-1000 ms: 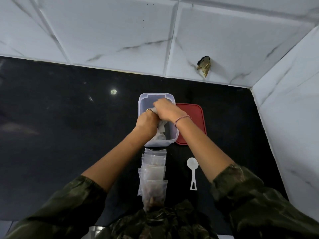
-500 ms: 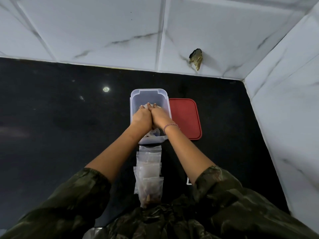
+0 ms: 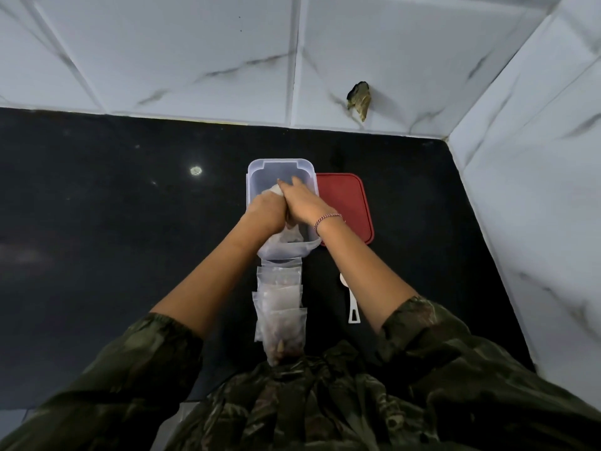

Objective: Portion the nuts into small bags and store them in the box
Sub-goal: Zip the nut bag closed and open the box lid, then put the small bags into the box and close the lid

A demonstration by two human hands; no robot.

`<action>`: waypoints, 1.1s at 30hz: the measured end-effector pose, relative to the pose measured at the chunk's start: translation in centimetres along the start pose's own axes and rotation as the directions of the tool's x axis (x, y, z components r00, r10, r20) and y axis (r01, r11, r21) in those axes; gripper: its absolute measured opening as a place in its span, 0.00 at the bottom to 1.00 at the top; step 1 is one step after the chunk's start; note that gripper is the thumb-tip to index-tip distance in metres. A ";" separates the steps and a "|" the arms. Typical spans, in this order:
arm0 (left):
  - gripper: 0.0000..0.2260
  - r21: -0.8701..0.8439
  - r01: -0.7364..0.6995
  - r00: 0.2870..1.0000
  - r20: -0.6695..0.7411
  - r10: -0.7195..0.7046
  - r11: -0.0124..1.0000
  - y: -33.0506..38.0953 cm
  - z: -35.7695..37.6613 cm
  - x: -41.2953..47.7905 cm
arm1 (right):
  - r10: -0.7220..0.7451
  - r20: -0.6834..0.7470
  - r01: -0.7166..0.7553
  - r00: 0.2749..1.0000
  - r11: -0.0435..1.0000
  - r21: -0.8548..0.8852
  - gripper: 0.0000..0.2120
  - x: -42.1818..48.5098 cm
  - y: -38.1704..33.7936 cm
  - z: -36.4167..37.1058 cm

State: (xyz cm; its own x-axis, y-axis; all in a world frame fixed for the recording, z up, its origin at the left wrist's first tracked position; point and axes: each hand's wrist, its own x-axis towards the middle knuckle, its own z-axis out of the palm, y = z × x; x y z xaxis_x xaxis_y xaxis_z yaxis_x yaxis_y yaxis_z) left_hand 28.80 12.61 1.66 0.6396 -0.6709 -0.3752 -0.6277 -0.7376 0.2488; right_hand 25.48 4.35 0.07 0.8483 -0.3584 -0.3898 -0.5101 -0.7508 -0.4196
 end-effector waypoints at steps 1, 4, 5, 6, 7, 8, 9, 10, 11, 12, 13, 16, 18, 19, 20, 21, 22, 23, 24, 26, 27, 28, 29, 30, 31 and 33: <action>0.16 0.002 -0.018 1.000 -0.021 0.018 1.000 -0.2 -0.3 0.0 | -0.016 0.008 0.016 1.000 0.998 -0.068 0.32 -0.2 -0.2 -0.5; 0.13 0.008 -0.014 0.998 -0.063 0.015 1.000 -0.3 -0.6 -1.1 | -0.075 -0.027 0.071 0.997 0.987 -0.143 0.26 -0.8 -0.7 -1.1; 0.12 0.024 -0.007 0.995 -0.102 0.010 1.000 -0.3 -0.6 -1.6 | -0.086 -0.068 0.078 0.994 0.989 -0.124 0.22 -1.3 -0.7 -1.1; 0.11 0.031 -0.008 0.990 -0.143 0.013 0.999 -0.2 -0.7 -2.2 | -0.092 -0.119 0.079 0.989 0.992 -0.102 0.19 -2.0 -0.8 -1.2; 0.10 0.044 -0.004 0.984 -0.179 0.012 0.999 -0.2 -0.7 -2.9 | -0.093 -0.176 0.080 0.980 0.994 -0.079 0.18 -2.8 -0.8 -1.2; 0.10 0.044 -0.002 0.972 -0.235 0.012 0.999 -0.4 -0.7 -3.5 | -0.097 -0.238 0.086 0.967 0.995 -0.055 0.18 -3.6 -0.8 -1.0; 0.10 0.047 0.001 0.959 -0.283 0.012 0.999 -0.4 -0.5 -4.0 | -0.108 -0.305 0.104 0.946 0.994 -0.031 0.19 -4.5 -0.8 -0.8; 0.10 0.043 0.005 0.948 -0.319 0.009 0.999 -0.5 -0.1 -4.5 | -0.118 -0.366 0.123 0.923 0.992 -0.010 0.19 -5.5 -0.9 -0.5; 0.10 0.023 0.006 0.939 -0.345 0.003 1.000 -0.5 0.3 -5.0 | -0.121 -0.415 0.135 0.902 0.991 0.005 0.19 -6.4 -0.9 -0.1; 0.11 -0.005 -0.003 0.931 -0.364 0.001 1.000 -0.4 0.8 -5.5 | -0.122 -0.452 0.144 0.884 0.989 0.016 0.17 -7.3 -1.0 0.4; 0.11 -0.029 -0.007 0.926 -0.378 -0.004 1.000 -0.2 1.1 -6.0 | -0.124 -0.480 0.156 0.869 0.987 0.027 0.16 -8.0 -1.0 0.8; 0.10 -0.062 0.003 0.919 -0.394 -0.027 0.998 0.0 1.8 -7.3 | -0.135 -0.501 0.182 0.855 0.982 0.045 0.14 -9.3 -1.3 1.9; 0.10 -0.087 0.006 0.914 -0.404 -0.041 0.996 -0.3 2.2 -8.2 | -0.142 -0.500 0.194 0.854 0.980 0.054 0.13 -10.0 -1.4 2.5; 0.10 -0.113 0.009 0.912 -0.406 -0.055 0.994 -0.6 2.4 -8.5 | -0.142 -0.508 0.202 0.849 0.977 0.064 0.13 -10.5 -1.4 2.8; 0.10 -0.139 0.011 0.911 -0.407 -0.068 0.990 -0.9 2.7 -9.0 | -0.139 -0.521 0.212 0.842 0.974 0.083 0.13 -11.1 -1.4 3.1; 0.09 -0.163 0.013 0.912 -0.403 -0.079 0.986 -1.2 3.0 -9.3 | -0.130 -0.533 0.218 0.836 0.970 0.105 0.12 -11.8 -1.4 3.5; 0.08 -0.186 0.016 0.917 -0.389 -0.089 0.982 -1.5 3.4 -9.9 | -0.121 -0.532 0.217 0.838 0.968 0.121 0.12 -12.5 -1.3 3.8; 0.08 -0.200 0.022 0.926 -0.365 -0.096 0.980 -1.7 3.8 -10.4 | -0.117 -0.508 0.206 0.853 0.971 0.123 0.12 -13.2 -1.0 4.2; 0.09 -0.200 0.032 0.938 -0.334 -0.099 0.979 -2.0 4.2 -10.9 | -0.120 -0.459 0.187 0.880 0.977 0.103 0.12 -13.8 -0.7 4.7; 0.10 -0.174 0.057 0.966 -0.241 -0.098 0.983 -2.5 5.2 -12.1 | -0.128 -0.305 0.138 0.944 0.990 0.013 0.12 -14.8 0.3 5.9; 0.10 -0.160 0.061 0.978 -0.190 -0.091 0.985 -2.8 5.8 -12.5 | -0.121 -0.228 0.119 0.966 0.993 -0.025 0.12 -15.2 0.8 6.5; 0.11 -0.143 0.060 0.986 -0.144 -0.081 0.988 -3.0 6.4 -12.9 | -0.112 -0.166 0.106 0.980 0.993 -0.043 0.13 -15.5 1.4 7.2; 0.12 -0.119 0.058 0.992 -0.104 -0.070 0.991 -3.2 6.9 -13.2 | -0.101 -0.123 0.095 0.987 0.994 -0.051 0.14 -15.8 1.8 7.8; 0.13 -0.094 0.054 0.995 -0.074 -0.061 0.994 -3.5 7.5 -13.5 | -0.091 -0.102 0.085 0.991 0.994 -0.062 0.15 -16.2 2.2 8.4; 0.14 -0.070 0.050 0.997 -0.055 -0.054 0.996 -3.7 8.0 -13.8 | -0.084 -0.099 0.076 0.992 0.994 -0.075 0.15 -16.4 2.5 8.9; 0.16 -0.028 0.048 0.998 -0.034 -0.049 0.998 -4.0 8.6 -14.2 | -0.087 -0.144 0.073 0.986 0.992 -0.102 0.13 -16.6 2.9 9.8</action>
State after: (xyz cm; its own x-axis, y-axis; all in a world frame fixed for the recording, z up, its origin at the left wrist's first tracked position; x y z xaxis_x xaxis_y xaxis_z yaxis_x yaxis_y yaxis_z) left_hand 18.43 25.77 -1.73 0.6843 -0.6364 -0.3559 -0.5836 -0.7706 0.2559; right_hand 8.54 13.55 -2.70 0.9011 -0.3675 -0.2299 -0.4297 -0.8277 -0.3609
